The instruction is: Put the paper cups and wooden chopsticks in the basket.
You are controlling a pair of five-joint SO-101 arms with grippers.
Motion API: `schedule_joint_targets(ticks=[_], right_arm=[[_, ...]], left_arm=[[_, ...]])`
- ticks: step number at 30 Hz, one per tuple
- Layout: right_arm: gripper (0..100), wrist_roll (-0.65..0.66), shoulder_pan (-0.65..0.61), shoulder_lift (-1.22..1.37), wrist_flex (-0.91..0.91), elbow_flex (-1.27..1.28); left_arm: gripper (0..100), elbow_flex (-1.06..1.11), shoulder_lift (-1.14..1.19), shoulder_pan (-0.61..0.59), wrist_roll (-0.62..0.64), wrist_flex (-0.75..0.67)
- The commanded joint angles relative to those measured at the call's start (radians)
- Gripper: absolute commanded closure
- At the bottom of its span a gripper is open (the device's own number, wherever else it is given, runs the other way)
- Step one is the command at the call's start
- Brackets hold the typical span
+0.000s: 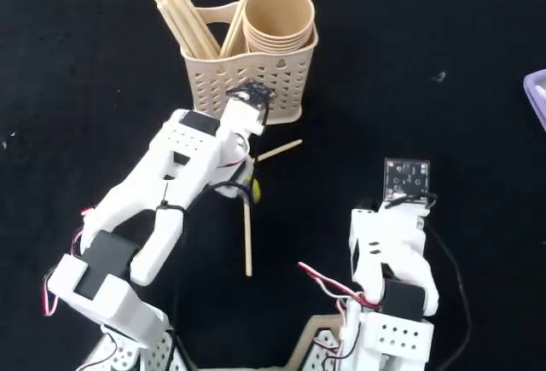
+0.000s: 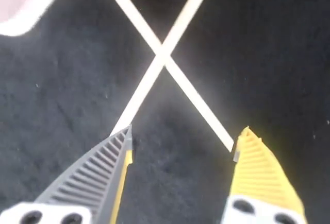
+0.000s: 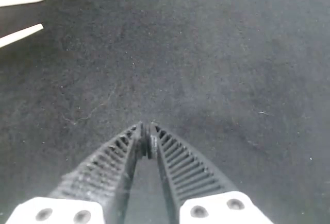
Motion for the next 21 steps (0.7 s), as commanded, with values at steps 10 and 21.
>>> schedule_joint_targets(ticks=[10, 21], right_arm=[[98.3, -0.006, 0.009, -0.016, 0.002, -0.002], [98.3, -0.006, 0.008, -0.016, 0.002, -0.002]], left_arm=[[69, -0.053, 0.094, 0.002, -0.009, -0.064], [69, -0.053, 0.140, 0.013, -0.002, -0.054]])
